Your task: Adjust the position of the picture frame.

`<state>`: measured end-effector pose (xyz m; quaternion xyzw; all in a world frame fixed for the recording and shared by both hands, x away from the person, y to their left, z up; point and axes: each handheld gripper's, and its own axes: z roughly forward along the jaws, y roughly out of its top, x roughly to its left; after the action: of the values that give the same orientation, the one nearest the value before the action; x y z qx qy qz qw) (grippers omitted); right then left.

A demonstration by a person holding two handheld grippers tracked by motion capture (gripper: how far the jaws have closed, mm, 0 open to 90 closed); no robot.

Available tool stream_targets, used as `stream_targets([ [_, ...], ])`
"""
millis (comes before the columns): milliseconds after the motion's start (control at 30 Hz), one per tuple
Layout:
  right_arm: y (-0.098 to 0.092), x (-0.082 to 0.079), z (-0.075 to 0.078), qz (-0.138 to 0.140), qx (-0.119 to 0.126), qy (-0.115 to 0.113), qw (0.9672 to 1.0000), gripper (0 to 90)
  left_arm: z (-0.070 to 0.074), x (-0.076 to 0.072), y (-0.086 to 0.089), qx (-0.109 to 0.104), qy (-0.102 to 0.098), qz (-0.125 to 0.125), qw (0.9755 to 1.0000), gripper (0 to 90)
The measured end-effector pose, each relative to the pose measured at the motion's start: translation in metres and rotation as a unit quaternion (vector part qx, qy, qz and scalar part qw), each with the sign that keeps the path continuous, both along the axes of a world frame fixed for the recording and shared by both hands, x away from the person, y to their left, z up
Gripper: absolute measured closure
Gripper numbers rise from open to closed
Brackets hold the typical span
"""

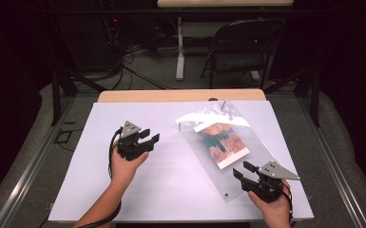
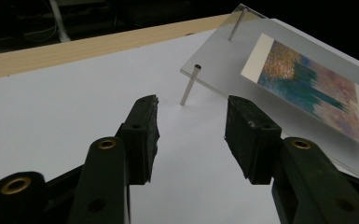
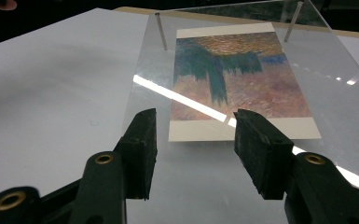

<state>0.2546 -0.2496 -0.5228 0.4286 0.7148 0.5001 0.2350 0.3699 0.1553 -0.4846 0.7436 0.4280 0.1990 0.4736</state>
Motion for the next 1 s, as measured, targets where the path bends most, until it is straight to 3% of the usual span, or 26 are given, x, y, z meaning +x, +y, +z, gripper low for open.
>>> stream_targets([
  [200, -0.003, 0.001, -0.001, -0.002, 0.009, 0.004, 1.0000, 48.2, -0.003, 0.021, -0.007, -0.002, 0.001, 0.001, 1.0000, 57.3],
  [367, -0.005, 0.003, -0.002, -0.003, 0.018, 0.012, 0.9998, 48.1, -0.021, 0.043, -0.017, 0.011, 0.016, 0.000, 0.9998, 59.3],
  [633, -0.008, 0.004, -0.004, -0.004, 0.028, 0.019, 0.9994, 47.6, -0.043, 0.064, -0.031, 0.037, 0.028, -0.003, 0.9989, 62.5],
  [1000, -0.012, 0.004, -0.003, -0.007, 0.038, 0.023, 0.9990, 47.2, -0.058, 0.081, -0.049, 0.055, 0.035, -0.021, 0.9977, 65.2],
])
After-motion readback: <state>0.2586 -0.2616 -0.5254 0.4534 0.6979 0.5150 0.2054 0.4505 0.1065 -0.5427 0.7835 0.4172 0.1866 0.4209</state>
